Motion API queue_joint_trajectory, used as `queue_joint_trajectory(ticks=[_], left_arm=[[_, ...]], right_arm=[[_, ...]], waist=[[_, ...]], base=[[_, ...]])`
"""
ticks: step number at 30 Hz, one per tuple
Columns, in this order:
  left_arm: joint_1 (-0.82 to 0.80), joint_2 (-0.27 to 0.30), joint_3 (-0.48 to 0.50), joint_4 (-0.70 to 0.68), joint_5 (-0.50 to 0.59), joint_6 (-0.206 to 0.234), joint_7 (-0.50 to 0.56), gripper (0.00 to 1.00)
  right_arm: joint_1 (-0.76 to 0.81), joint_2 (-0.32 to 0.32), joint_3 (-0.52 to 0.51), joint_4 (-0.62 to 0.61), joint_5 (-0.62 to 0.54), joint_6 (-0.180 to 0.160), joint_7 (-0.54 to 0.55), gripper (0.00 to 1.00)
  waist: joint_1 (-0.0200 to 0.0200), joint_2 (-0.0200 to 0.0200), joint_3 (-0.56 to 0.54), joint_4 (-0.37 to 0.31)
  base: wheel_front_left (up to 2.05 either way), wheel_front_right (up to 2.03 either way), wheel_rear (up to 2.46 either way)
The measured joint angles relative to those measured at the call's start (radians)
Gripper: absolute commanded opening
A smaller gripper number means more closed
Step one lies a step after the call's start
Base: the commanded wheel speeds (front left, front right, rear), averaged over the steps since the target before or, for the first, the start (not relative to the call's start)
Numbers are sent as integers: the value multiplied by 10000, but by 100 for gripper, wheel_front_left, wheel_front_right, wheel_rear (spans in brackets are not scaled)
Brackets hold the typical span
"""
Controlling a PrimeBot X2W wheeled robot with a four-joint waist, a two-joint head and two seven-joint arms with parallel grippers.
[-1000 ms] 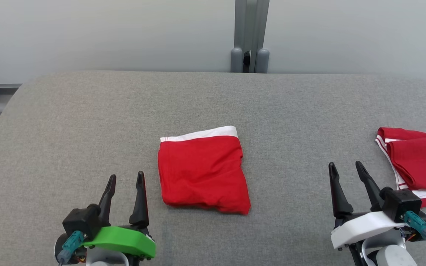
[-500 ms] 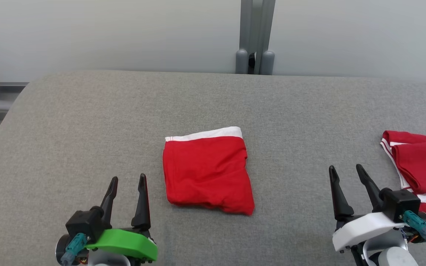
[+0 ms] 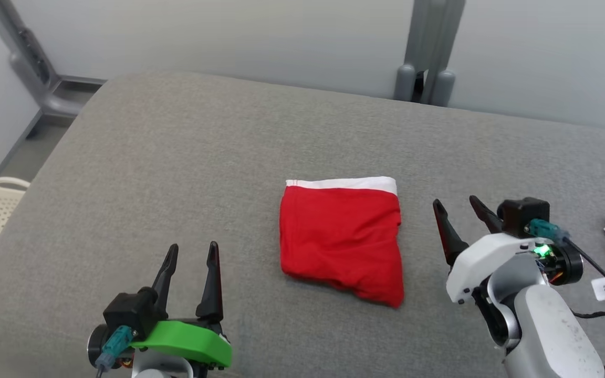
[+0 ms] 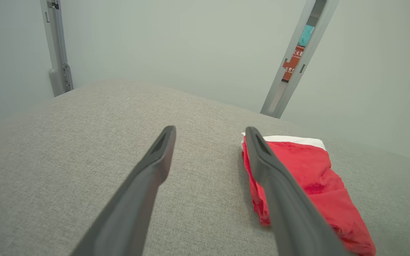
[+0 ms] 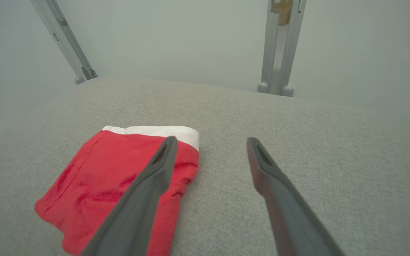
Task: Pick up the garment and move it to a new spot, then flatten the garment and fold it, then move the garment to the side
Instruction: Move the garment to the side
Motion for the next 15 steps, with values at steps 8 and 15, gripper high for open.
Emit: queue_joint_trajectory(ticks=[8, 15], left_arm=[[-110, 4, 148, -115, 13, 13, 0, 100], [-81, -27, 410, -259, 38, 13, 0, 100]], right_arm=[[-966, 4, -330, 2040, -207, 0, 1112, 100], [-1155, 6, -481, 3371, 58, 0, 1384, 100]], waist=[[0, 0, 440, 1221], [0, 0, 923, 2029]], base=[[0, 0, 0], [0, 0, 0]])
